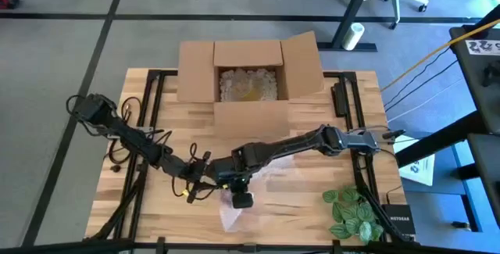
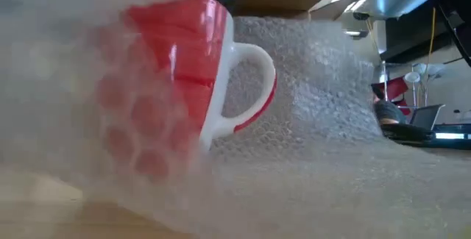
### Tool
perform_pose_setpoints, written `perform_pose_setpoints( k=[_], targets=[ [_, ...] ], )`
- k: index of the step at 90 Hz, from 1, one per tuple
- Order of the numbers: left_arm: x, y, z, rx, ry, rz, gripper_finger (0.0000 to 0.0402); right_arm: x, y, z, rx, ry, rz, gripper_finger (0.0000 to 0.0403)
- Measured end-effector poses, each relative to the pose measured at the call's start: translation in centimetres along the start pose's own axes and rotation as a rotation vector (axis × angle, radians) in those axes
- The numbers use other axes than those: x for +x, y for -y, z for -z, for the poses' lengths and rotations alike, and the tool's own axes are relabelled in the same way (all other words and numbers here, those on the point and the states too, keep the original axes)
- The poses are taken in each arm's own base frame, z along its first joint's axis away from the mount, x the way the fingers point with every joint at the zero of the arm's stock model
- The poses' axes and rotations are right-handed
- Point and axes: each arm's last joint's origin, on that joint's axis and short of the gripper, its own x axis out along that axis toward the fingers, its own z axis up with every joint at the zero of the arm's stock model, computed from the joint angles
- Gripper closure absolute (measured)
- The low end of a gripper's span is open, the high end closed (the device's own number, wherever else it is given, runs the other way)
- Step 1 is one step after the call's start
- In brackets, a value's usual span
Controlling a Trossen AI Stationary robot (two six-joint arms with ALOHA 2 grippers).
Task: Wrap mug
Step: Wrap the red mug using the bubble wrap
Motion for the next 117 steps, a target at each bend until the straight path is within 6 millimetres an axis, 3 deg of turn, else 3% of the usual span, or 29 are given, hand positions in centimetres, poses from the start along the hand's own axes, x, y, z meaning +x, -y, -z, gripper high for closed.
perform_pose_setpoints(
  k=[16, 30, 41, 63, 88, 117],
  targets=[
    [0.0, 0.0, 0.0, 0.000, 0.001, 0.000, 0.0296, -2.7, -0.5, 0.1, -0.004, 0.058, 0.094, 0.0403],
    [0.0, 0.0, 0.0, -0.008, 0.000, -0.001, 0.0296, -4.4, -0.4, 0.1, -0.013, 0.113, 0.286, 0.0403],
    [0.0, 0.0, 0.0, -0.011, 0.001, -0.001, 0.0296, -4.6, 0.5, 0.4, -0.019, 0.083, 0.418, 0.0403],
    [0.0, 0.1, 0.0, -0.018, 0.000, 0.002, 0.0296, -3.8, 3.6, 1.6, 0.107, -0.056, 0.504, 0.0403],
    [-0.1, 0.3, 0.2, -0.009, -0.013, 0.010, 0.0296, -2.3, 3.6, 4.1, 0.255, -0.297, 0.320, 0.0403],
    [-0.1, 0.5, 0.2, -0.019, -0.007, 0.017, 0.0296, -1.7, 2.7, 3.1, 0.255, -0.225, 0.046, 0.0403]
  ],
)
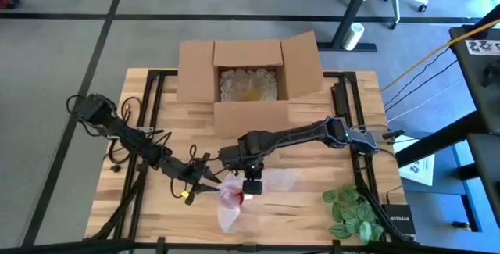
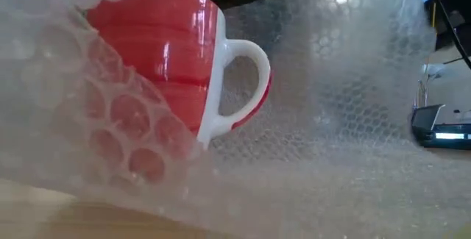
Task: Wrap mug
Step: Wrap the red mug using the bubble wrap
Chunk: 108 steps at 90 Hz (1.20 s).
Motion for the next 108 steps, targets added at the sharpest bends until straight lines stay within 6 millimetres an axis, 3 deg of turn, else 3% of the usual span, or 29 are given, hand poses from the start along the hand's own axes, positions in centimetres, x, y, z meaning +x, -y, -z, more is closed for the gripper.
perform_pose_setpoints(
  k=[44, 76, 108],
  targets=[
    [0.0, 0.1, 0.0, 0.007, 0.000, 0.005, 0.0296, 0.0, -2.8, -1.8, -0.156, 0.195, -0.227, 0.0403],
    [0.0, 0.1, 0.0, 0.005, 0.004, 0.002, 0.0296, -0.7, -3.7, -2.4, -0.158, 0.298, -0.163, 0.0403],
    [-0.1, 0.1, -0.6, -0.009, 0.071, -0.037, 0.0296, 2.0, -4.0, -2.1, -0.087, 0.312, -0.081, 0.0403]
  ],
)
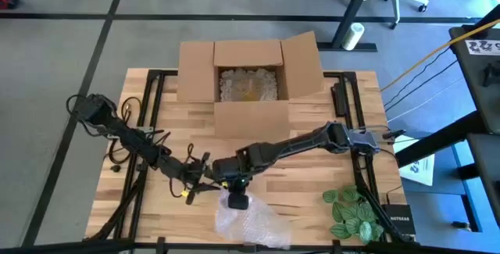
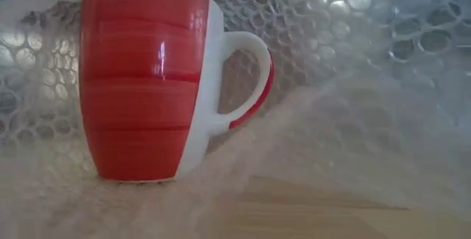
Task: Wrap mug
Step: Wrap the red mug using the bubble wrap
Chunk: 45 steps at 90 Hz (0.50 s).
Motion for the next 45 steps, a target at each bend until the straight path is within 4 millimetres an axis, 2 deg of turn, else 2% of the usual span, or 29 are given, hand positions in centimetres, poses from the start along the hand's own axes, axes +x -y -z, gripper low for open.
perform_pose_setpoints(
  k=[23, 45],
  targets=[
    [-0.2, 0.0, 0.4, -0.055, -0.045, -0.057, 0.0296, 0.9, -1.4, 0.8, 0.020, 0.033, 0.115, 0.0403],
    [-2.2, 1.8, -1.3, -0.059, 0.021, -0.049, 0.0296, 3.2, -2.1, 1.4, 0.023, 0.006, 0.122, 0.0403]
  ],
)
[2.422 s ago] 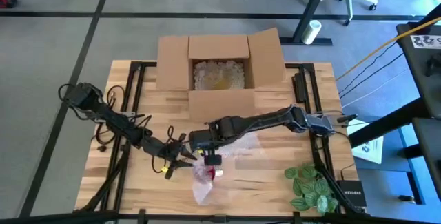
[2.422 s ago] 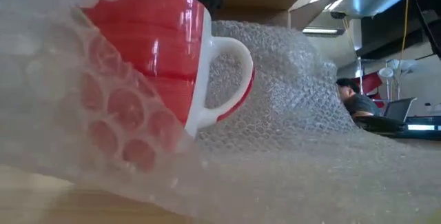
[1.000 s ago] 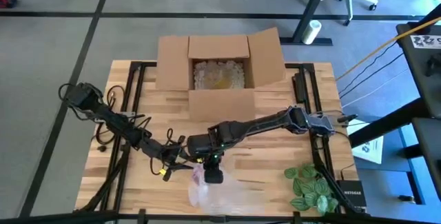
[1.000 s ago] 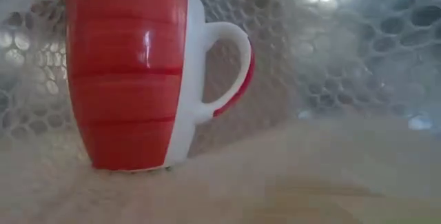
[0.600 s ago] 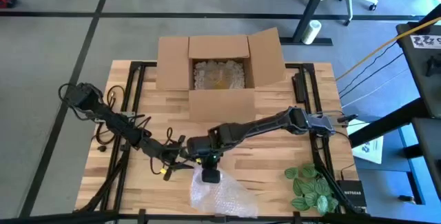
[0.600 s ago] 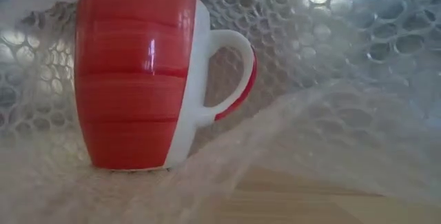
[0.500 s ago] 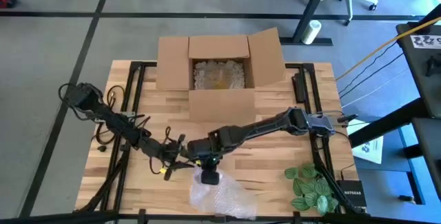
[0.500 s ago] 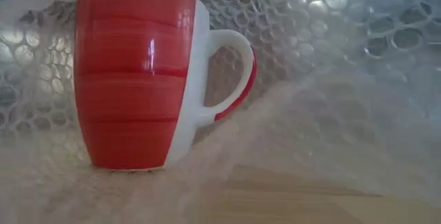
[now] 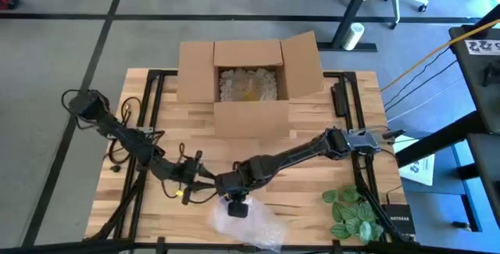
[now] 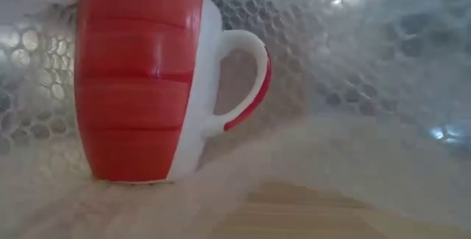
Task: Wrap mug
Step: Wrap the red mug using the bubble wrap
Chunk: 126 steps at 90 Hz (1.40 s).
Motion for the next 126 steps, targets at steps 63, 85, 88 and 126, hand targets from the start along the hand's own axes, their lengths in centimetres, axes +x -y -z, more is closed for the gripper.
perform_pose_setpoints(
  k=[63, 85, 88, 126],
  targets=[
    [2.0, 5.7, 6.1, -0.190, -0.303, 0.042, 0.0296, 0.7, -0.8, -0.2, 0.026, 0.041, -0.032, 0.0403],
    [5.7, 5.9, 7.4, -0.171, -0.351, 0.018, 0.0296, 0.7, -0.8, -0.3, 0.042, 0.047, -0.037, 0.0403],
    [6.1, 5.8, 7.4, -0.158, -0.348, 0.013, 0.0296, 0.7, -0.9, -0.3, 0.051, 0.047, -0.037, 0.0403],
    [9.0, 2.2, 5.2, -0.026, -0.247, -0.080, 0.0296, -0.9, -0.6, 1.9, 0.109, -0.075, 0.175, 0.0403]
  ],
)
